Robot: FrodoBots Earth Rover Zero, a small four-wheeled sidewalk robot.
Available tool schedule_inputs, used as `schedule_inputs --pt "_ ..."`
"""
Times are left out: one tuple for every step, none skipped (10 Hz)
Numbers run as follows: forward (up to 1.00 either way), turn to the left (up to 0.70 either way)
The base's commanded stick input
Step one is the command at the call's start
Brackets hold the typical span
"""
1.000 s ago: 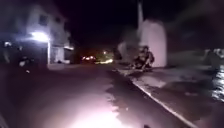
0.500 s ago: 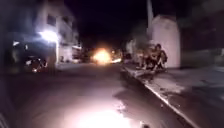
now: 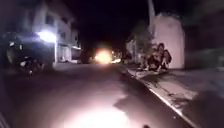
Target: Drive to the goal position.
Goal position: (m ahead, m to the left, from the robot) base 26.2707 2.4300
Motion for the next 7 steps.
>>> schedule_inputs --pt "0.7 0.0" --pt "0.7 0.0" --pt "0.7 0.0" --pt "0.7 0.0" --pt "0.7 0.0" --pt "0.7 0.0" --pt "0.7 0.14"
